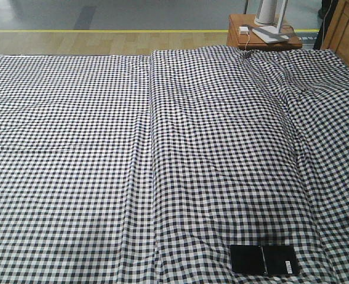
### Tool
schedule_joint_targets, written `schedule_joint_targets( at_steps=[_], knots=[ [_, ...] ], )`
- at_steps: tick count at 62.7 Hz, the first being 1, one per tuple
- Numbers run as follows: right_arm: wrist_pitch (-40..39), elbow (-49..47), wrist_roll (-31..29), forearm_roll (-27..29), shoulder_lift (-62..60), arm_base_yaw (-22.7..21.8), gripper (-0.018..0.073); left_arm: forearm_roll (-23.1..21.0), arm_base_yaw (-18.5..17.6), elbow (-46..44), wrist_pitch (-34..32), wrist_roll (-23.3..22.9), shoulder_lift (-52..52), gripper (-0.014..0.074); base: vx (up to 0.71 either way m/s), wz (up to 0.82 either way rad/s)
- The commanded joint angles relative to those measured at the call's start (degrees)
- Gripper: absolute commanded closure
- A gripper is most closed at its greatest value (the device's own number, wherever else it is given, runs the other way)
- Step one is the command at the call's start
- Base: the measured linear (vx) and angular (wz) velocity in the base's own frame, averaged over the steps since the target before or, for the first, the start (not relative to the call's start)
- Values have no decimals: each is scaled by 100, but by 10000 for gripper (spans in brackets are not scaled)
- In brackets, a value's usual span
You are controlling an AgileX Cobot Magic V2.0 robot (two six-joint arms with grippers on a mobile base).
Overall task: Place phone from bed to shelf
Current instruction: 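Lower the right gripper over the black phone on the bed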
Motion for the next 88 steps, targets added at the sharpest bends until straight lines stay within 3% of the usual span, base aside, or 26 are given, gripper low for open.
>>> schedule_joint_targets(
  at_steps=[1, 10, 19, 43, 60, 79, 88],
  knots=[
    [445, -693, -57, -49, 666, -26, 559, -60, -25, -139, -399, -50, -41, 595, 0, 0],
    [1150, -1129, -57, -49, 1494, -26, 524, -60, -25, -139, -399, -50, -41, 595, 0, 0],
    [1550, -1197, -57, -28, 2120, -26, 417, -60, -25, -139, -399, -50, -41, 595, 0, 0],
    [2114, -1197, -57, -34, 2762, -26, -170, -60, -25, -139, -399, -50, -41, 595, 0, 0],
    [2291, -1327, -57, -28, 2833, -26, -151, -60, -25, -139, -399, -50, -41, 595, 0, 0],
    [4863, -2842, 199, -111, 3987, -26, -146, -60, -25, -139, -399, -50, -41, 595, 0, 0],
    [5606, -3300, 291, -413, 4669, -26, -145, -60, -25, -139, -399, -50, -41, 595, 0, 0]
  ],
)
